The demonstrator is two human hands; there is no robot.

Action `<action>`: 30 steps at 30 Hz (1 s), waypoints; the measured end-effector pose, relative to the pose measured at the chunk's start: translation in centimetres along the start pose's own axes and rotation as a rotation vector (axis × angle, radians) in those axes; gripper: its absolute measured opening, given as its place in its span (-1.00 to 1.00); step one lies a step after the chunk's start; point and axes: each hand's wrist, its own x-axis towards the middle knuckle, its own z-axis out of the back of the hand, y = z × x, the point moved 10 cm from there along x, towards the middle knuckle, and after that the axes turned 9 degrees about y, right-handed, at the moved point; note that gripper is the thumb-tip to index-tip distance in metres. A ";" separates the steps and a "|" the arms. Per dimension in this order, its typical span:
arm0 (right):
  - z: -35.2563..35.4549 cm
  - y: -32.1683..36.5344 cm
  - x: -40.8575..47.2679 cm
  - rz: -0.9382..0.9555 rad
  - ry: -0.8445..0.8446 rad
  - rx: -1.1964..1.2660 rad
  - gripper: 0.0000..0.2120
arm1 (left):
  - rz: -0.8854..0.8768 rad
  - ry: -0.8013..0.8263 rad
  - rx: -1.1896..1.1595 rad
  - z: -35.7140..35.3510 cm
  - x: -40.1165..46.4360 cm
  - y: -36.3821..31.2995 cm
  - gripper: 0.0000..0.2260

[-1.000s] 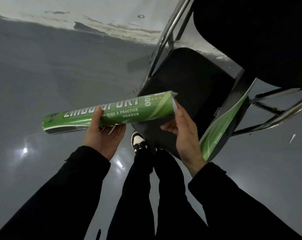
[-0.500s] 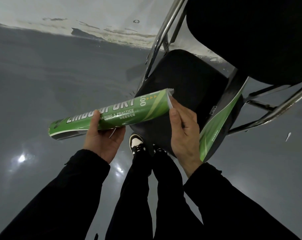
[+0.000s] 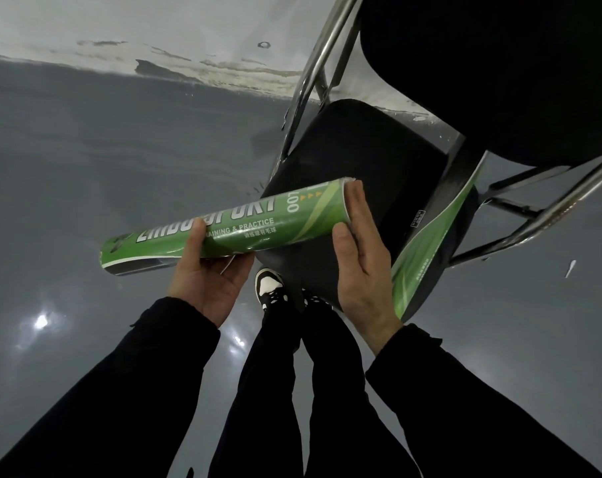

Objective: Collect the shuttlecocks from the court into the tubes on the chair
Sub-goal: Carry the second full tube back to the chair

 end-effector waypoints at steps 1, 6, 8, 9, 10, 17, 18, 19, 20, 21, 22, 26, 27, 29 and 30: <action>0.2 -0.2 0.0 -0.017 -0.011 0.025 -0.51 | -0.004 -0.003 0.005 -0.2 0.1 0.0 -0.45; 1.1 -1.7 0.4 -0.135 -0.045 0.177 -0.59 | -0.017 -0.017 0.044 -0.9 0.5 0.2 -0.46; 1.8 -2.3 0.6 -0.167 -0.072 0.212 -0.58 | -0.017 -0.018 0.052 -1.1 0.5 0.5 -0.46; 2.0 -2.5 0.6 -0.176 -0.081 0.224 -0.59 | -0.019 -0.019 0.055 -1.2 0.6 0.5 -0.47; 2.0 -2.7 0.5 -0.186 -0.083 0.240 -0.60 | -0.024 -0.019 0.064 -1.2 0.7 0.6 -0.47; 2.1 -5.6 -1.5 -0.324 -0.170 0.478 -0.60 | -0.023 -0.029 0.139 -0.7 0.9 1.0 -0.54; 2.4 -6.3 -1.8 -0.365 -0.210 0.521 -0.60 | -0.011 -0.030 0.143 -0.6 1.0 1.3 -0.57; 2.8 -6.5 -1.9 -0.380 -0.243 0.510 -0.61 | 0.004 -0.027 0.145 -0.5 1.0 1.6 -0.59; 3.3 -6.5 -2.0 -0.380 -0.266 0.473 -0.62 | 0.017 -0.020 0.146 -0.6 1.1 1.9 -0.58; 3.6 -6.7 -2.0 -0.387 -0.280 0.446 -0.62 | 0.025 -0.013 0.143 -0.7 1.1 2.3 -0.56; 3.7 -6.9 -2.1 -0.398 -0.284 0.435 -0.62 | 0.026 -0.010 0.137 -0.8 1.2 2.6 -0.54; 3.6 -7.7 -2.3 -0.455 -0.251 0.415 -0.55 | 0.005 -0.018 0.104 -0.9 1.0 3.5 -0.55; 3.5 -7.6 -2.4 -0.461 -0.242 0.415 -0.55 | 0.002 -0.022 0.101 -0.9 1.0 3.7 -0.56; 3.5 -7.1 -2.2 -0.439 -0.209 0.390 -0.66 | -0.005 -0.024 0.099 -0.8 1.2 3.6 -0.55; 3.4 -6.7 -2.1 -0.430 -0.183 0.380 -0.69 | -0.009 -0.028 0.095 -0.7 1.3 3.5 -0.52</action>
